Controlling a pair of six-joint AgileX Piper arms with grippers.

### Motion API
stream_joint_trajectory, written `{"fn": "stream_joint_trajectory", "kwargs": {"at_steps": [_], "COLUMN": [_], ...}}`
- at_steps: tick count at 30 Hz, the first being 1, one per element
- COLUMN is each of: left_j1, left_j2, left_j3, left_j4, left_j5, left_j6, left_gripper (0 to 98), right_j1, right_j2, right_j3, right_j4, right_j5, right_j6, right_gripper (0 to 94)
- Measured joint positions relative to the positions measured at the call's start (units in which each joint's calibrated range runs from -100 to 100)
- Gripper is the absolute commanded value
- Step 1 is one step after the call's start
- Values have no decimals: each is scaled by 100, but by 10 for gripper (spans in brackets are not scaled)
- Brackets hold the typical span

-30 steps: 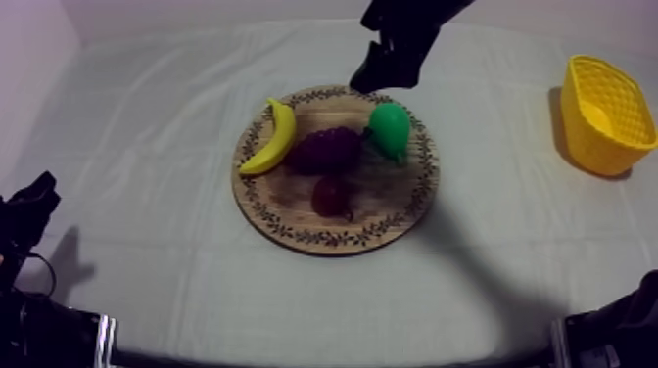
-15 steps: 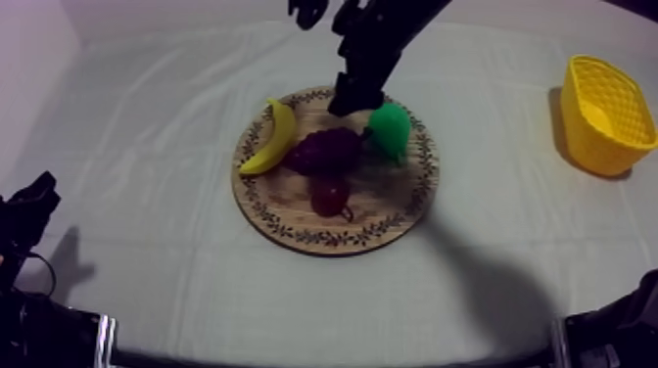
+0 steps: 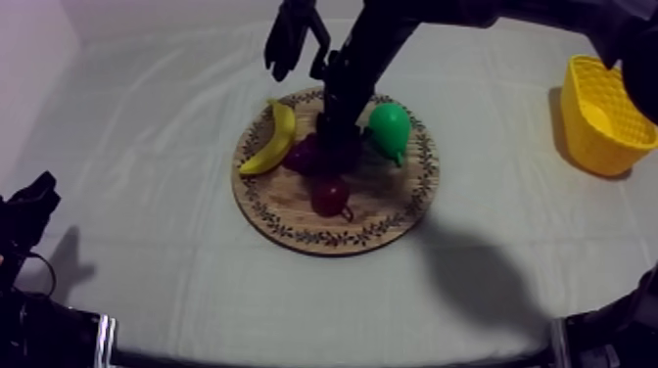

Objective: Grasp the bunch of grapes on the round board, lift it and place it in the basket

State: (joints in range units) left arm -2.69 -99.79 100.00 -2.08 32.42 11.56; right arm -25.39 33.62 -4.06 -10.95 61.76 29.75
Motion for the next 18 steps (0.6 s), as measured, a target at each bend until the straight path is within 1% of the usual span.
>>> {"fn": "stream_joint_trajectory", "kwargs": {"at_steps": [4,12,18], "left_j1": [0,0,0], "left_j2": [0,0,0], "left_j3": [0,0,0], "left_j4": [0,0,0], "left_j5": [0,0,0], "left_j6": [0,0,0], "left_gripper": [1,1,1], "right_j1": [21,8,-15], "right_j2": [345,778,959], "right_j3": [-170,-240,-233], "right_j4": [73,120,95], "right_j5": [-13,-44,-71], "right_j6": [-36,-82,-14], "right_gripper": [732,717,638]}}
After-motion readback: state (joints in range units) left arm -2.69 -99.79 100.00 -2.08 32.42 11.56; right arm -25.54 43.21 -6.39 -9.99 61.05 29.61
